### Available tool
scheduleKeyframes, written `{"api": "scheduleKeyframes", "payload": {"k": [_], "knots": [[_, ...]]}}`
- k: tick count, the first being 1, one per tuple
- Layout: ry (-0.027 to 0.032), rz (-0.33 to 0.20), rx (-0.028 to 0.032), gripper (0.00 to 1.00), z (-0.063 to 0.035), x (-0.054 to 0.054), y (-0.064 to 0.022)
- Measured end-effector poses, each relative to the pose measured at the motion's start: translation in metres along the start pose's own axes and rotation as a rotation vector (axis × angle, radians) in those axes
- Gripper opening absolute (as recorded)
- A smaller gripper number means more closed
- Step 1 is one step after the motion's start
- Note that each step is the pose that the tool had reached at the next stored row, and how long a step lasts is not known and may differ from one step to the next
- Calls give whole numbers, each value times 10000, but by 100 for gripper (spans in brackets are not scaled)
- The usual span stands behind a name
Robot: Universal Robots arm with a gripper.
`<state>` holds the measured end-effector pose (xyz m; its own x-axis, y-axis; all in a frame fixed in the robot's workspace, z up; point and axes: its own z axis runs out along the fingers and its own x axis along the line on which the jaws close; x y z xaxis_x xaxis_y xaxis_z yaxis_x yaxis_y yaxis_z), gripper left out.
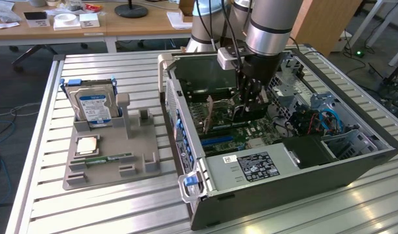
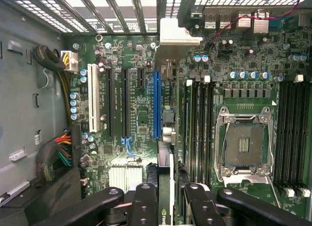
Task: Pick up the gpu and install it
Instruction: 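Insert the gpu into the slot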
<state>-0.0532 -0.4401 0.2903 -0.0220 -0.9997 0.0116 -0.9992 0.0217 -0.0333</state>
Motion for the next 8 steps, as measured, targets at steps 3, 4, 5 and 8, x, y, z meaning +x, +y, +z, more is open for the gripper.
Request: {"api": "scheduleKeyframes", "payload": {"k": [3, 4, 5, 8], "knots": [[0, 1, 4, 26, -1, 1, 26], [0, 1, 5, 26, -2, 1, 35], [1, 1, 6, 26, -2, 1, 39], [1, 0, 6, 26, -2, 1, 40]]}}
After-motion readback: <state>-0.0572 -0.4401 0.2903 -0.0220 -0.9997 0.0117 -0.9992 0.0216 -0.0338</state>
